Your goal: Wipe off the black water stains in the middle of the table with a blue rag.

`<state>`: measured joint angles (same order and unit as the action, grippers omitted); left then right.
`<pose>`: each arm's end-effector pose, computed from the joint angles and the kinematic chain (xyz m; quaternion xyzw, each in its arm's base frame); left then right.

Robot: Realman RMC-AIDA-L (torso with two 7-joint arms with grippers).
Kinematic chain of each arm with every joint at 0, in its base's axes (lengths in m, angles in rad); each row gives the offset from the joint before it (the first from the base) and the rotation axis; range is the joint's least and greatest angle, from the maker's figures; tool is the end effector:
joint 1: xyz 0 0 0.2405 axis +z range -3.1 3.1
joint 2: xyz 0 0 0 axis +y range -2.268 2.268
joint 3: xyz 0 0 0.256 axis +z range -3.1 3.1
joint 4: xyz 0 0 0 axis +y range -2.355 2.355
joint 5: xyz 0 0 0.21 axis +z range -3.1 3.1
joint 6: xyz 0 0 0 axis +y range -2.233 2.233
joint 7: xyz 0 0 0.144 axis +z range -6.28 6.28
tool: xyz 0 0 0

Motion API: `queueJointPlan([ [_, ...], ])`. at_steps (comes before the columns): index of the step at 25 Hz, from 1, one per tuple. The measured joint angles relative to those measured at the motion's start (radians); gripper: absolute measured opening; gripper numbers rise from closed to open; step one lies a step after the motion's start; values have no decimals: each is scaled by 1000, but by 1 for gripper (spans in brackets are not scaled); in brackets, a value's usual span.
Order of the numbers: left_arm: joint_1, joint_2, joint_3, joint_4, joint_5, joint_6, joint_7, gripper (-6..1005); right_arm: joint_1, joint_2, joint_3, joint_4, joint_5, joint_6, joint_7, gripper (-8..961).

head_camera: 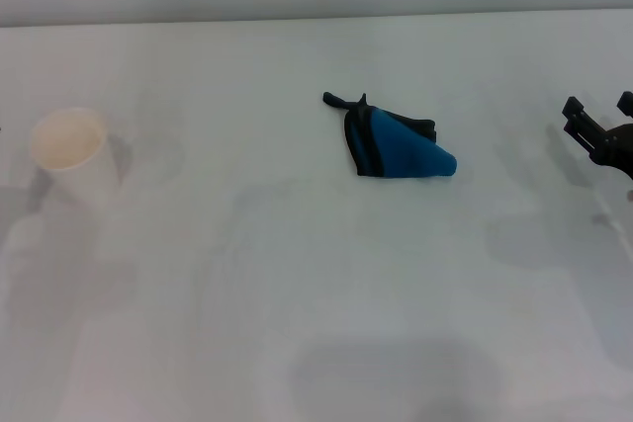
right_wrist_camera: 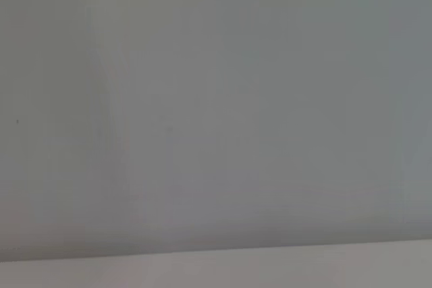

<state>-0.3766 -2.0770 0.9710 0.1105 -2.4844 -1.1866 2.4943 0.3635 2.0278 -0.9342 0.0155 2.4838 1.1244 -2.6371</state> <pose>-0.3582 0.3103 0.0022 -0.6843 -0.3414 -0.3607 0.5339 0.3972 0.2864 0.0020 -0.6908 0.3618 0.2657 0.5669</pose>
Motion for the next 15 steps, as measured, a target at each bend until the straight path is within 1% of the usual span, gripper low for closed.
queueJointPlan([
  [6,4,4,0,2,-26,-4,0,888,-2,0,1,6,4,27,5,841],
  [15,-5,4,0,2,-28,-2,0,888,-2,0,2,7,4,46,7,841],
])
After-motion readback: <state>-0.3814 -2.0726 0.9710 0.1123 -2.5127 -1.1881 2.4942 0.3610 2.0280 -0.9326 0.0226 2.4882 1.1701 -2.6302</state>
